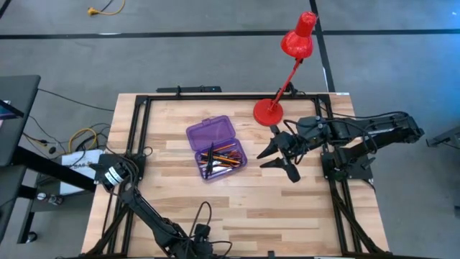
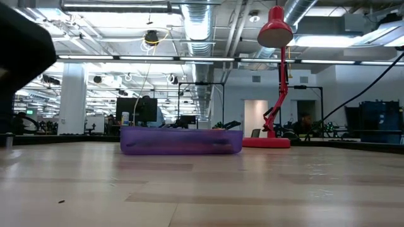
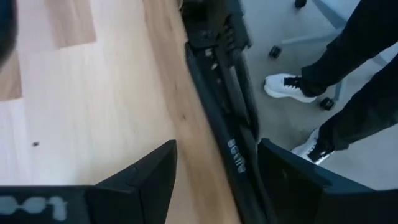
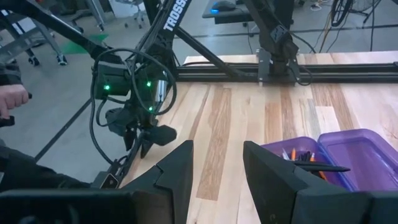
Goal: Pick & place school supplies into a supply box
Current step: Put the black pen into the purple supply box
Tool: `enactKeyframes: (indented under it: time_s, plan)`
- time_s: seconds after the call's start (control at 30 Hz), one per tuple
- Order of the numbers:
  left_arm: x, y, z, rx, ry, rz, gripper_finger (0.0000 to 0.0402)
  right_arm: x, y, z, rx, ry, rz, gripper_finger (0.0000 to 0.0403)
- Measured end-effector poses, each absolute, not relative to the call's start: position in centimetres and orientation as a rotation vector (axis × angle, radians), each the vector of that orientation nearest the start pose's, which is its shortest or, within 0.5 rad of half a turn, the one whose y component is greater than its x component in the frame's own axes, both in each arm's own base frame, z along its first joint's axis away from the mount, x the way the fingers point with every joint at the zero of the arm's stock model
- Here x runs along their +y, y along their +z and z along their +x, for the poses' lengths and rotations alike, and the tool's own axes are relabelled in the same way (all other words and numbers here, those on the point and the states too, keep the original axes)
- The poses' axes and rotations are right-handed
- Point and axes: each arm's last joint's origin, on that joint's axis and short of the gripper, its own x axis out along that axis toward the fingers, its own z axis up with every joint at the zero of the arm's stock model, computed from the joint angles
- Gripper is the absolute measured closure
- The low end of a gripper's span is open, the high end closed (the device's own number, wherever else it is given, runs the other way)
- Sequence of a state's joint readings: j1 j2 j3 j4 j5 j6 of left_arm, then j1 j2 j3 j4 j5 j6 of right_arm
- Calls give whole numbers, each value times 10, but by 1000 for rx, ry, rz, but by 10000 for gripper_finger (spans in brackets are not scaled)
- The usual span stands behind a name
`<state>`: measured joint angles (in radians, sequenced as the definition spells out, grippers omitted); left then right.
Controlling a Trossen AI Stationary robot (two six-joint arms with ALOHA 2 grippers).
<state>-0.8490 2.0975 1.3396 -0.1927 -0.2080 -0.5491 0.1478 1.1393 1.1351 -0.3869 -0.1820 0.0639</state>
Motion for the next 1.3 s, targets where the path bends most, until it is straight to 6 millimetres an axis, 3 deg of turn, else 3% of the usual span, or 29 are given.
enactKeyframes:
  time_s: [0.53, 1.03, 1.3]
  plan:
    - [-318, 121, 288, 962, -336, -11, 191, 42, 367, 241, 393, 312, 84, 269]
    - [-304, 114, 280, 1095, -107, -10, 191, 41, 367, 241, 384, 311, 86, 269]
    - [-293, 117, 279, 1192, -39, 81, 191, 41, 367, 241, 383, 310, 85, 269]
